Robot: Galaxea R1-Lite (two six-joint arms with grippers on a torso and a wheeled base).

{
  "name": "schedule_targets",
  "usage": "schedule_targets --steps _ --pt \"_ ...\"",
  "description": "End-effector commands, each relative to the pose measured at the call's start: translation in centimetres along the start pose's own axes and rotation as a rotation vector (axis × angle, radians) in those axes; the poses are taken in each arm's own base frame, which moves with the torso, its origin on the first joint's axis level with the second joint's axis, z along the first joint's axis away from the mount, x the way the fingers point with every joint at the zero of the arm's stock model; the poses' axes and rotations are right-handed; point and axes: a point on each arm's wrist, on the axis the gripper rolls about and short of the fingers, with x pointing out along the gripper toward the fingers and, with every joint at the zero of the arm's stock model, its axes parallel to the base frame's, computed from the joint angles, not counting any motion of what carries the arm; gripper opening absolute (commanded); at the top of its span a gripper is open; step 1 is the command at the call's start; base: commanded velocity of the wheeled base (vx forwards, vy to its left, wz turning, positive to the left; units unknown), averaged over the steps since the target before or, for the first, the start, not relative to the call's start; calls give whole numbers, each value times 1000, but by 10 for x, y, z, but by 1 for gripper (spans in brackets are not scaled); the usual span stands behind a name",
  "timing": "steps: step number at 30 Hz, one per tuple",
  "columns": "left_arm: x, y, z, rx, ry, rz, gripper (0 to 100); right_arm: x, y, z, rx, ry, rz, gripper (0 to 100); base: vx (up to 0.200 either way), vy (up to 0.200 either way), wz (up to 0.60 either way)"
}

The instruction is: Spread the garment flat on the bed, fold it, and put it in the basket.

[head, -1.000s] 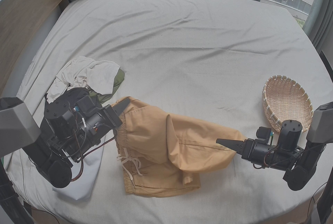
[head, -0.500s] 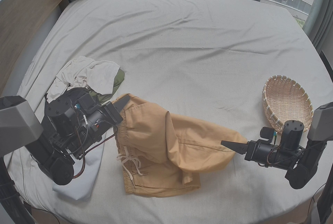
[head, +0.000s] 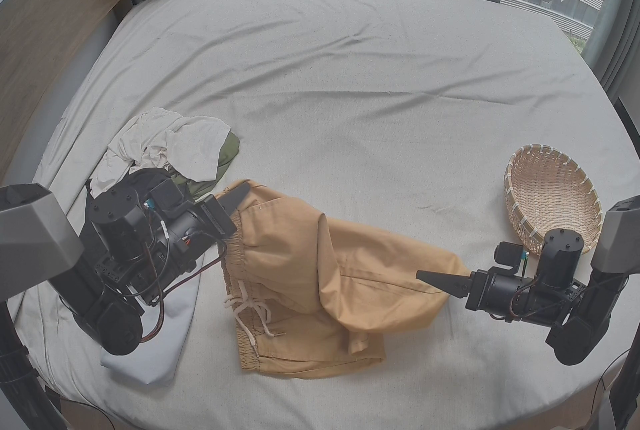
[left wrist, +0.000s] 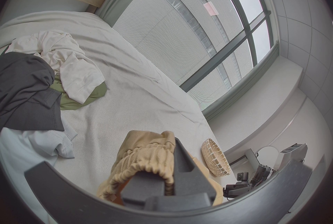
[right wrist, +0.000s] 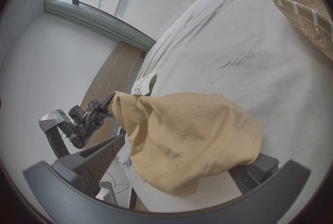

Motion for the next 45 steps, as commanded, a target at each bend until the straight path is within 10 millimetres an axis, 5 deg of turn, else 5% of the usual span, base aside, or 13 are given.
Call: schedule_targets --steps 1,10,17,29,45 --pt "3 2 -1 0 -1 1 0 -15 23 8 -32 -21 74 100 0 0 0" --pt "6 5 -1 0 -11 15 0 -47 39 1 58 47 169 100 0 0 0" --pt "5 5 -1 0 -12 19 0 -48 39 1 80 53 172 100 0 0 0" --pt "4 2 -1 2 -9 12 0 -12 18 0 97 49 103 100 0 0 0" --pt "4 3 0 2 -14 14 0 15 16 -19 39 102 84 100 0 0 0"
